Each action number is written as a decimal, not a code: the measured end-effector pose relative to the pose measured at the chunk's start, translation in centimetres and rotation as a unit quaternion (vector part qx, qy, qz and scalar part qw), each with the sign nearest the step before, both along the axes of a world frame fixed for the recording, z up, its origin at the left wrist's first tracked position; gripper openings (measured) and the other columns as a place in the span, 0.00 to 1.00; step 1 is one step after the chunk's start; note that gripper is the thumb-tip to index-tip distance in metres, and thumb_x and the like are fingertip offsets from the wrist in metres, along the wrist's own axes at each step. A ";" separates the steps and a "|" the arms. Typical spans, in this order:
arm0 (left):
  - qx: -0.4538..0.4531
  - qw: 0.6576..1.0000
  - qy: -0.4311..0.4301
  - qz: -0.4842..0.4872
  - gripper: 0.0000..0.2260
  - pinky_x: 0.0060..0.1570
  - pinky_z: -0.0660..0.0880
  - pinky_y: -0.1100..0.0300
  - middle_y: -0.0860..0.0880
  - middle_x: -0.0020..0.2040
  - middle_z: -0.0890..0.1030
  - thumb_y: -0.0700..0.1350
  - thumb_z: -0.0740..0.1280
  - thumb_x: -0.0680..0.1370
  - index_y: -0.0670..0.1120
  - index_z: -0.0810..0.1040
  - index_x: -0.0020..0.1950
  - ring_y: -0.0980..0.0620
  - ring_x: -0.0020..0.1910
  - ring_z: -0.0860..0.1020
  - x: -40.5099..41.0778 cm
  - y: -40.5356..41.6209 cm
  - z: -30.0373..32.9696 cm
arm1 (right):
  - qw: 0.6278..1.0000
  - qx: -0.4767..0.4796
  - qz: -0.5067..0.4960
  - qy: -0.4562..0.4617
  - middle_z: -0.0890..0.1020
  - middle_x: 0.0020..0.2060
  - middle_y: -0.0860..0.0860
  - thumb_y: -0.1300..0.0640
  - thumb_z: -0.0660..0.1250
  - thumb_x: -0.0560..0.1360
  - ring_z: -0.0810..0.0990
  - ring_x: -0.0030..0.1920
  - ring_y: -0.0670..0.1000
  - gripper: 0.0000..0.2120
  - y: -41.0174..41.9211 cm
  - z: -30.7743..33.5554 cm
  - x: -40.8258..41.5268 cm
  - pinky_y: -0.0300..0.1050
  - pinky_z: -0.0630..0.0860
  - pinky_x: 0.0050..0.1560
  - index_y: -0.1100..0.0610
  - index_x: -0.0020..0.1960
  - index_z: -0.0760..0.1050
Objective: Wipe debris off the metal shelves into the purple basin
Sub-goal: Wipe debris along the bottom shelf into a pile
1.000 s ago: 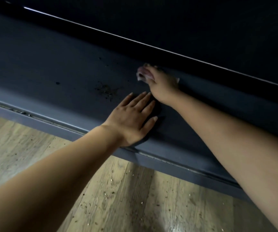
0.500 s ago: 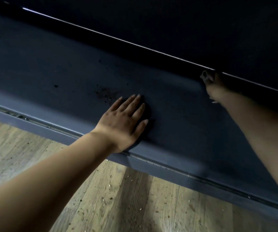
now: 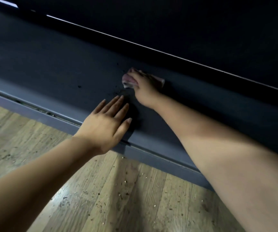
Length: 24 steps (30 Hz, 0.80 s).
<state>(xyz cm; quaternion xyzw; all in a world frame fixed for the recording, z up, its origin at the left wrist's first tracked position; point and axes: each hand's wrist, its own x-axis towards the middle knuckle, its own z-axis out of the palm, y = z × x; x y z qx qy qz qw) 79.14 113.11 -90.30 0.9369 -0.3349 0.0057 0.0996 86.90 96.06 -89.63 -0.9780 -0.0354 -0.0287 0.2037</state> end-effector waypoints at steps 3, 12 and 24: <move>0.012 1.000 -0.022 0.006 0.37 0.73 0.49 0.52 0.41 0.75 0.61 0.63 0.36 0.79 0.39 0.64 0.74 0.45 0.75 0.58 0.0 2.5 0.3 | 0.998 0.055 -0.011 0.001 0.72 0.68 0.52 0.64 0.56 0.80 0.70 0.67 0.53 0.20 -1.2 0.7 -1.2 0.39 0.63 0.62 0.54 0.71 0.66; 0.071 0.995 -0.067 -0.028 0.35 0.69 0.50 0.57 0.37 0.71 0.67 0.60 0.40 0.81 0.36 0.70 0.70 0.41 0.71 0.65 4.8 7.6 0.9 | 0.953 0.001 -0.301 0.036 0.76 0.59 0.56 0.51 0.54 0.80 0.79 0.51 0.62 0.15 -13.2 1.1 -8.3 0.58 0.77 0.52 0.49 0.65 0.67; -0.012 0.997 -0.060 -0.037 0.36 0.72 0.45 0.57 0.40 0.75 0.61 0.60 0.40 0.77 0.38 0.65 0.73 0.45 0.75 0.58 6.6 9.8 1.1 | 0.985 -0.031 -0.167 -0.036 0.73 0.66 0.54 0.61 0.59 0.77 0.69 0.67 0.55 0.18 3.4 0.5 -5.2 0.40 0.59 0.65 0.56 0.66 0.71</move>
